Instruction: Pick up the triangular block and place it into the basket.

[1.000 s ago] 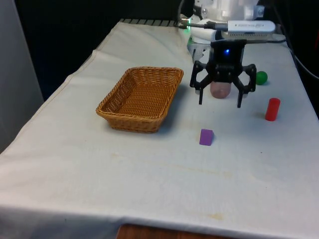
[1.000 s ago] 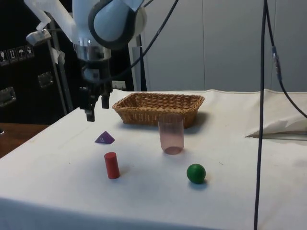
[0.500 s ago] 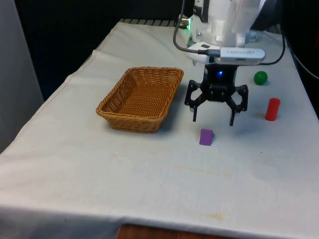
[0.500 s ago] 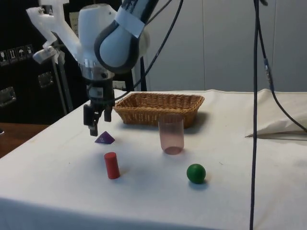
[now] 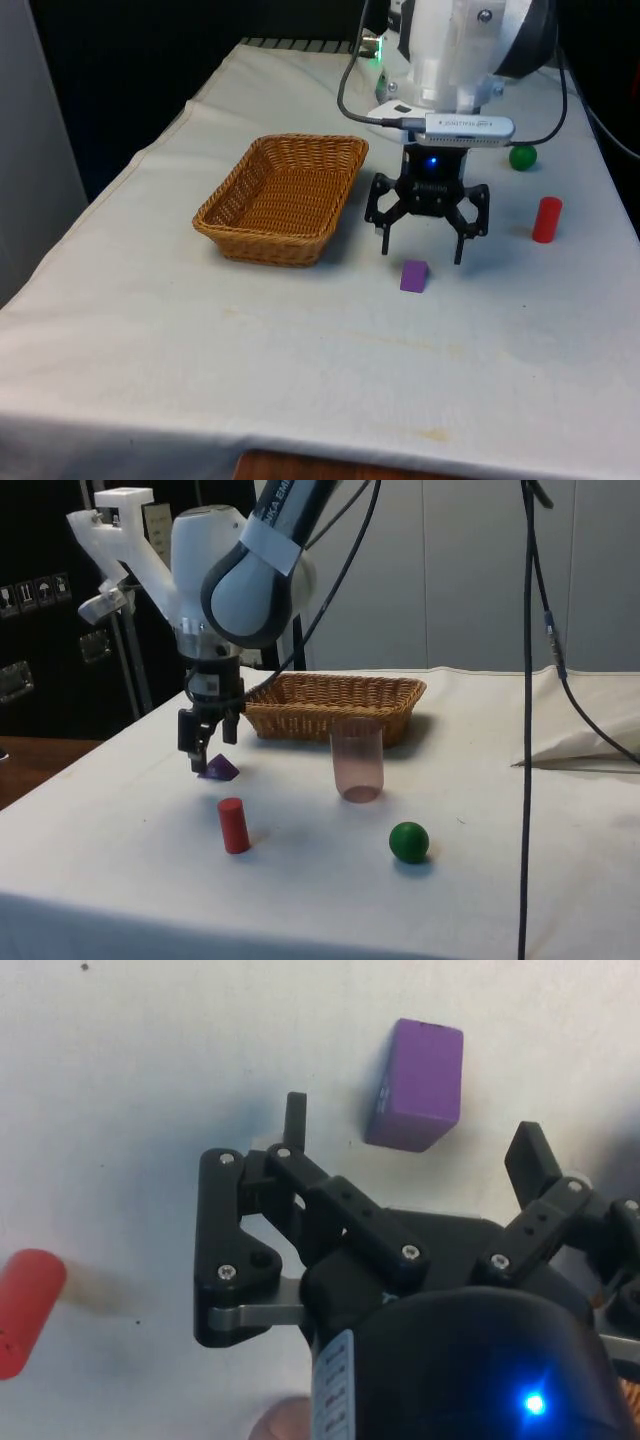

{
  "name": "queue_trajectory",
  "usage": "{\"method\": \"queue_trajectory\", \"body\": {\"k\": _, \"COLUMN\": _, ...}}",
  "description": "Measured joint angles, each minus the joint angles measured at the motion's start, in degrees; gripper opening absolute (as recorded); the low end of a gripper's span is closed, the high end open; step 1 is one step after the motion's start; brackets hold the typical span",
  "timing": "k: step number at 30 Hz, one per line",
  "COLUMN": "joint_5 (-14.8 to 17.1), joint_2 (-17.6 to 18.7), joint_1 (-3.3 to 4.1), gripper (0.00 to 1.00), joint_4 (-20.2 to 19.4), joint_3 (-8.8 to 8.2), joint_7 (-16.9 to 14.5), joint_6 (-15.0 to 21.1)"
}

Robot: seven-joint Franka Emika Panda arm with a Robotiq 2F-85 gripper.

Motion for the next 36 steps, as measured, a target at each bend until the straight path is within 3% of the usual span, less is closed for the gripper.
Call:
{"method": "queue_trajectory", "body": {"k": 27, "joint_5": 3.7, "joint_2": 2.7, "joint_1": -1.03, "gripper": 0.99, "joint_4": 2.1, "joint_3": -0.69, "joint_7": 0.2, "joint_6": 0.1}}
{"method": "queue_trajectory", "body": {"k": 29, "joint_5": 3.8, "joint_2": 2.9, "joint_1": -1.03, "gripper": 0.91, "joint_4": 2.3, "joint_3": -0.69, "joint_7": 0.3, "joint_6": 0.1}}
{"method": "queue_trajectory", "body": {"k": 31, "joint_5": 4.0, "joint_2": 3.0, "joint_1": -1.03, "gripper": 0.75, "joint_4": 2.5, "joint_3": -0.69, "joint_7": 0.4, "joint_6": 0.1}}
{"method": "queue_trajectory", "body": {"k": 32, "joint_5": 4.0, "joint_2": 3.1, "joint_1": -1.03, "gripper": 0.75, "joint_4": 2.5, "joint_3": -0.69, "joint_7": 0.5, "joint_6": 0.1}}
{"method": "queue_trajectory", "body": {"k": 36, "joint_5": 4.0, "joint_2": 3.1, "joint_1": -1.03, "gripper": 0.53, "joint_4": 2.5, "joint_3": -0.69, "joint_7": 0.5, "joint_6": 0.1}}
